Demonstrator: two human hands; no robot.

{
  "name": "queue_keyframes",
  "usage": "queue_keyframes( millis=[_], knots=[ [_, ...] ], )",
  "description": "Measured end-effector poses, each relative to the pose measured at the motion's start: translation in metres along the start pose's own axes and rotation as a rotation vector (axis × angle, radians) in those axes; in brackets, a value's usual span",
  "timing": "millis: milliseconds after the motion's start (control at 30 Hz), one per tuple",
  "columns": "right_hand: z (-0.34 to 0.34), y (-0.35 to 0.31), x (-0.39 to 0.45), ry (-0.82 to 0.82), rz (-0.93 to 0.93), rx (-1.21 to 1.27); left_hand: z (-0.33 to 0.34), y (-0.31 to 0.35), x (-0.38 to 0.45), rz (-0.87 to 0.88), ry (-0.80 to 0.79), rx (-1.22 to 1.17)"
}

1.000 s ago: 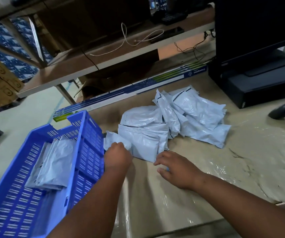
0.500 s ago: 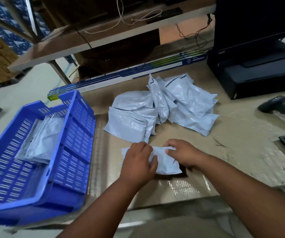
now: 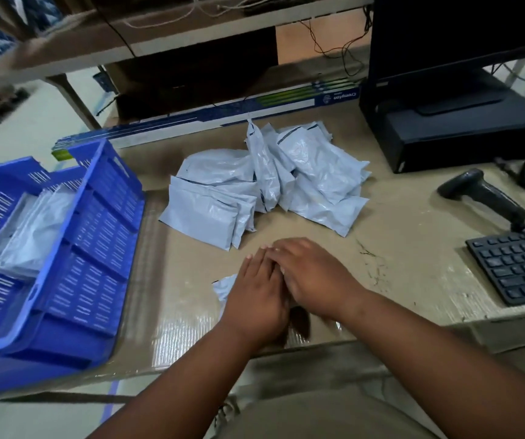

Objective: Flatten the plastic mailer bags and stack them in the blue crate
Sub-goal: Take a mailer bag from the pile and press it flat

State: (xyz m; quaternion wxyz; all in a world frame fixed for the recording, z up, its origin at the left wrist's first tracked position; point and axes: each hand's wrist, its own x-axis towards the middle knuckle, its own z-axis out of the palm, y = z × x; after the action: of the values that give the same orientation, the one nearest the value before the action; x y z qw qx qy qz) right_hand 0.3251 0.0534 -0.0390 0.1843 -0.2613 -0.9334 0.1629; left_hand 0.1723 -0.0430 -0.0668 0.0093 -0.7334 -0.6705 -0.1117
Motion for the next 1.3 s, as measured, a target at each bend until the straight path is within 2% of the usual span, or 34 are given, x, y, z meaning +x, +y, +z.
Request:
queue_keyframes(
  millis=[133,300,567,767,900,1000,1133,1300],
  knots=[
    [0.026,0.015,-0.016,-0.171,0.052,0.065,0.023,0.007,-0.014,-0.117,-0.01,-0.023],
    [0.029,0.031,-0.016,-0.278,0.1,-0.055,0.025,0.002,-0.015,-0.151,-0.047,-0.008],
    [0.036,0.03,-0.02,-0.268,0.136,-0.169,0.03,-0.01,-0.032,-0.208,-0.026,0.055],
    [0.032,0.027,-0.024,-0.299,0.15,-0.18,0.021,-0.019,-0.035,-0.218,-0.11,0.091],
    [0.033,0.009,-0.03,-0.287,0.219,-0.166,0.002,-0.041,-0.033,-0.125,-0.211,0.156],
    [0.031,0.009,-0.031,-0.275,0.217,-0.156,-0.012,-0.046,-0.031,-0.079,-0.167,0.067],
    [0.016,0.028,-0.02,-0.167,0.298,-0.16,-0.01,-0.019,-0.01,-0.124,-0.033,-0.081],
    [0.024,0.024,-0.015,-0.199,0.288,-0.165,0.019,0.017,0.016,-0.21,-0.069,-0.132]
  ],
)
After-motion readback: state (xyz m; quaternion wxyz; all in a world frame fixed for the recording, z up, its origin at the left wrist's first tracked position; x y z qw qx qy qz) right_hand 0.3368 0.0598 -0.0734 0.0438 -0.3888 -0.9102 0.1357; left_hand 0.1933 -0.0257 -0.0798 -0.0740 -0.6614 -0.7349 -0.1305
